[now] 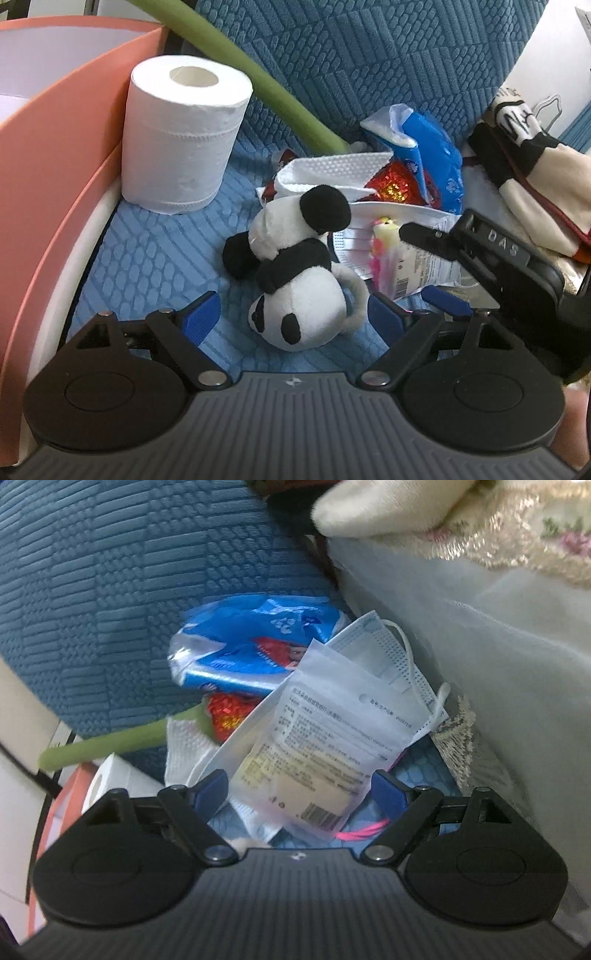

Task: Organize soft objects
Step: 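Close the left gripper on the panda plush while the right grasps the plastic bag, then lift the panda plush with the left gripper and carry it over the pink box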

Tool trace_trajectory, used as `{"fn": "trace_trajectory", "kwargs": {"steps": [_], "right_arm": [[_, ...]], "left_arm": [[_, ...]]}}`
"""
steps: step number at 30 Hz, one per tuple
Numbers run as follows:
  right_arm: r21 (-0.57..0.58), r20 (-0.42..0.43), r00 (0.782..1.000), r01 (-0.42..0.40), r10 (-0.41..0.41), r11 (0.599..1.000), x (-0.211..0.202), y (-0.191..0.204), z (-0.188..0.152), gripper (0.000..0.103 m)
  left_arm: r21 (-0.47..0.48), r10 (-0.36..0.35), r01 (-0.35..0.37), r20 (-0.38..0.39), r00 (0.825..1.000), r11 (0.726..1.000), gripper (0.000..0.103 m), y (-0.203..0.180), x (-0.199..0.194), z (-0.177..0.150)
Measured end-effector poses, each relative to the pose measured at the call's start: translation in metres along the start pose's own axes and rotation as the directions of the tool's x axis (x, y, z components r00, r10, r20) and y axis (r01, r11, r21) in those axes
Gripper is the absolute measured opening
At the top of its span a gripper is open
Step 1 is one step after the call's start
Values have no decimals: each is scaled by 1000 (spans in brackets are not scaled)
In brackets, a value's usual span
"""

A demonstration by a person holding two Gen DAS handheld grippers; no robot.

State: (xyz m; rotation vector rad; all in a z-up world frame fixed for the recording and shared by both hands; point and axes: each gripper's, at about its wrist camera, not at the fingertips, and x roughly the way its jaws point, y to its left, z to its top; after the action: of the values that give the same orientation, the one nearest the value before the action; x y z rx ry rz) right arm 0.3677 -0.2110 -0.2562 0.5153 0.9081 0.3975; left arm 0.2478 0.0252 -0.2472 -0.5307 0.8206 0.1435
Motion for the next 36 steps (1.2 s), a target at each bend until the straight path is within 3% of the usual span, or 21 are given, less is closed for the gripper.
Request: {"fn": "trace_trajectory", "kwargs": {"steps": [7,12,18,28,36], "right_arm": [[45,-18,1000,11,-10,999,14,0,1,88],[29,-27,999,29,-28,999,20,3,0,87],[63,-28,1000,5,-3,998,18,1,3,73],[14,-23,999,-37,37,999,1,11,2,40],[0,-43,998,-49,49,999,-15,8,-5,39]], "left_arm": [[3,4,-4,-10,1000,1000,89,-2,10,0],[8,3,-3,-17,1000,1000,69,-5,15,-1],[19,6,-6,-5,1000,1000,64,-5,12,-2],[25,19,-20,18,1000,999,63,1,-3,-1],[24,21,-22,37,999,999,62,8,-22,-5]]}}
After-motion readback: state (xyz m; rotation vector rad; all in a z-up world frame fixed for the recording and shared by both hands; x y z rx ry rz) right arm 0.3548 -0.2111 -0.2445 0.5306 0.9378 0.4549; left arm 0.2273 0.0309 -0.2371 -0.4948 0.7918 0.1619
